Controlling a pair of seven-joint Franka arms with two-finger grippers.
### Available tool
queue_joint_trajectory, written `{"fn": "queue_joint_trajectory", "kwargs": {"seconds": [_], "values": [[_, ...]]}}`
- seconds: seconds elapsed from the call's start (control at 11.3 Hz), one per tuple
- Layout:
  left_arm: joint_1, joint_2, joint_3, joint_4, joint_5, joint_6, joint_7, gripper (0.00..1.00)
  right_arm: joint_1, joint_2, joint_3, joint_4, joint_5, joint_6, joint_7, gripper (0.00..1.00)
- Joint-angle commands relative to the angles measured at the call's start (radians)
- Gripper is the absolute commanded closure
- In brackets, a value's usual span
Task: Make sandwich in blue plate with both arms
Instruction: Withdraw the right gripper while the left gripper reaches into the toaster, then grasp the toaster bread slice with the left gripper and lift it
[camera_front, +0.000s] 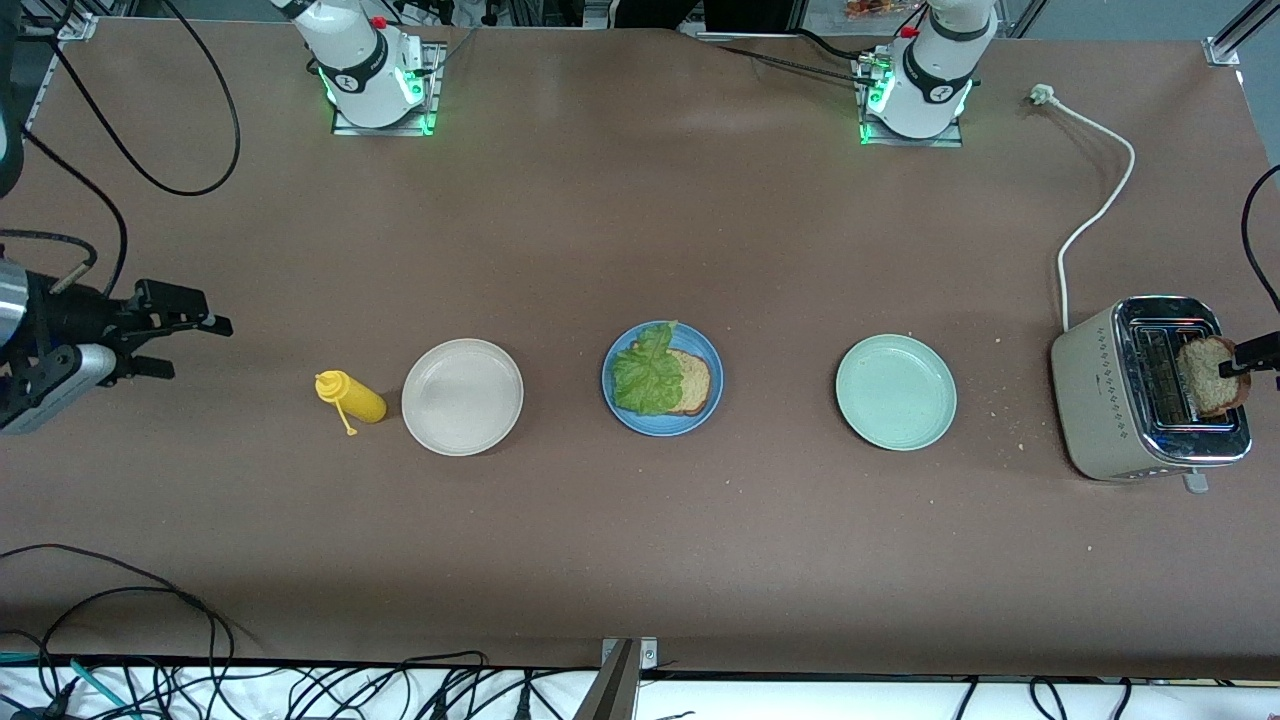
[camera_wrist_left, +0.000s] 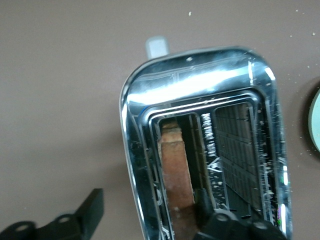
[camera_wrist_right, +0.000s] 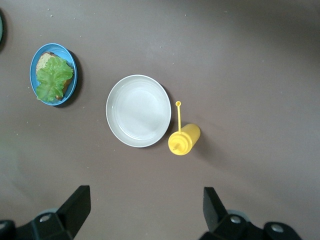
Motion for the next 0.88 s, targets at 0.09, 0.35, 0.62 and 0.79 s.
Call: {"fn": "queue_joint_trajectory", "kwargs": {"seconds": [0.09, 0.35, 0.62, 0.79], "values": [[0.004, 0.018, -0.012, 0.026, -0.028, -0.018, -0.090, 0.85, 0.165, -0.202, -0.088, -0.188, -0.146, 0.028, 0.198, 0.00], [0.000, 0.015, -0.014, 0.027, -0.030, -0.027, -0.094, 0.96, 0.295, -0.324, -0.239, -0.325, -0.175, 0.079, 0.227, 0.00], [-0.004, -0.002, -0.024, 0.035, -0.022, -0.059, -0.094, 1.00, 0.294, -0.318, -0.272, -0.292, -0.203, 0.065, 0.227, 0.00], [-0.021, -0.043, -0.026, 0.038, -0.018, -0.087, -0.095, 1.00, 0.292, -0.315, -0.272, -0.264, -0.203, 0.044, 0.229, 0.00]]}}
